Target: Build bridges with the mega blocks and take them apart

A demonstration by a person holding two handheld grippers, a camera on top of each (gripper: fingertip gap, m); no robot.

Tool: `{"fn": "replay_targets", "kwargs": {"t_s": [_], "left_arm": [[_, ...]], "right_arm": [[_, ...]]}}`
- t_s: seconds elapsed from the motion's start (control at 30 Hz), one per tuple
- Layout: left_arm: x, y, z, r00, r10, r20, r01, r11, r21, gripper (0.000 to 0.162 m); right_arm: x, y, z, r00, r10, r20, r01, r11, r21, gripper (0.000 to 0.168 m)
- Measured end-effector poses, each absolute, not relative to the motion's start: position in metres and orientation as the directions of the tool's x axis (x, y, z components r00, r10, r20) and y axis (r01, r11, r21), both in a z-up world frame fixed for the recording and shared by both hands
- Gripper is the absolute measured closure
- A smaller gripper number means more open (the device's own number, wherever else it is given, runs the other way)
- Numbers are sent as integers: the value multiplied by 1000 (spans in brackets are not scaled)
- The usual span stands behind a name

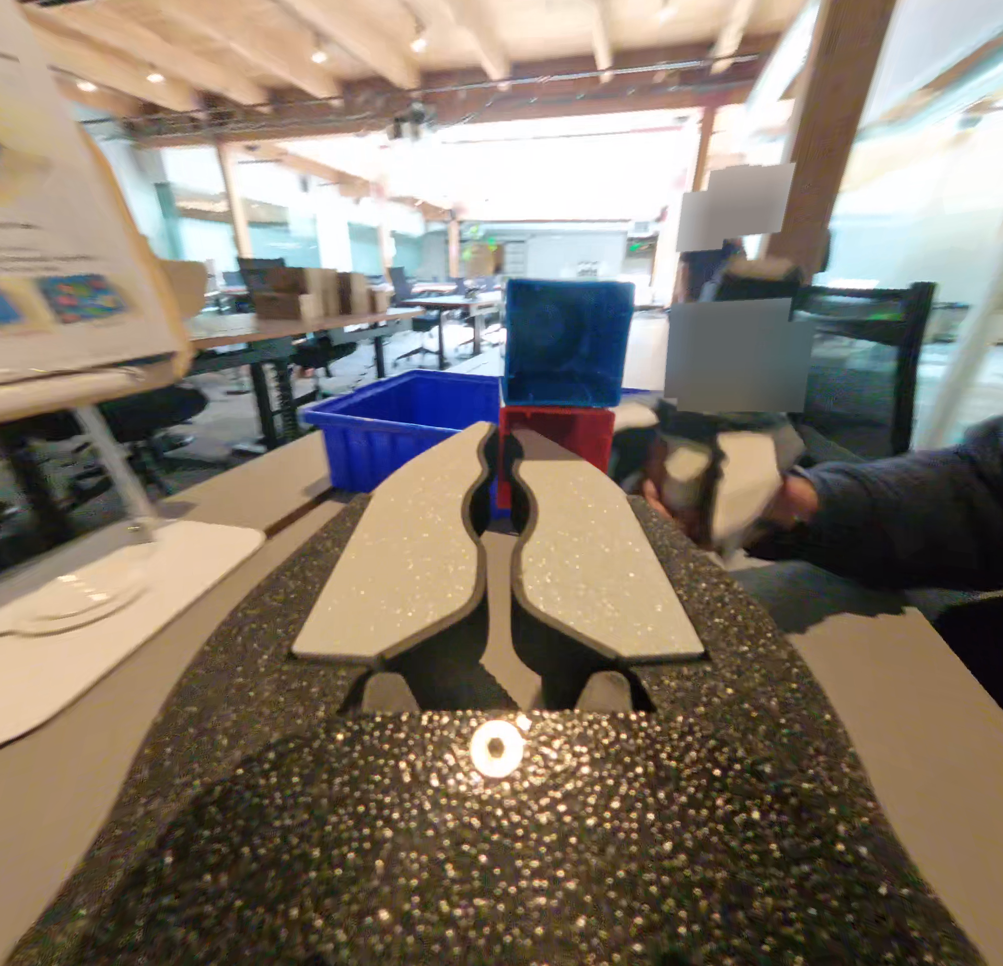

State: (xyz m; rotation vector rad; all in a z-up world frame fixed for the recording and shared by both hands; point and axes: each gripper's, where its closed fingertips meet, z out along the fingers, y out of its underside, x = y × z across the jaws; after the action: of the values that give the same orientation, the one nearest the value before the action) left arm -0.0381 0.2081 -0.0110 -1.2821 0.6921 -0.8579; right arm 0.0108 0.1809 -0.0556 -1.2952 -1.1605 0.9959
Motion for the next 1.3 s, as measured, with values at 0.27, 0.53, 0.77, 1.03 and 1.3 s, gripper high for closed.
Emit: {"fn": "replay_targets", "kwargs": {"t_s": [0.27,0.53,0.77,1.03,1.3], "left_arm": [[-12,182,-81,301,-949,97,127,-61,-990,162],[-2,177,-92,221,-964,145,96,-127,-987,162],[6,179,-102,229,-961,157,25,-155,-988,161],[-14,187,-92,268,-937,222,129,-194,-973,117],[-19,188,-90,315,-933,175,96,-153,-984,105]], "right_arm": [[12,180,-64,-4,991,-132,-61,-132,-989,87],[9,169,-86,-60,992,-111,-13,-112,-994,104],[12,172,-87,-37,992,-119,-18,-119,-993,132],[18,183,-83,14,983,-184,-27,-184,-983,132],[19,184,-84,35,985,-170,-3,-170,-985,132]]}}
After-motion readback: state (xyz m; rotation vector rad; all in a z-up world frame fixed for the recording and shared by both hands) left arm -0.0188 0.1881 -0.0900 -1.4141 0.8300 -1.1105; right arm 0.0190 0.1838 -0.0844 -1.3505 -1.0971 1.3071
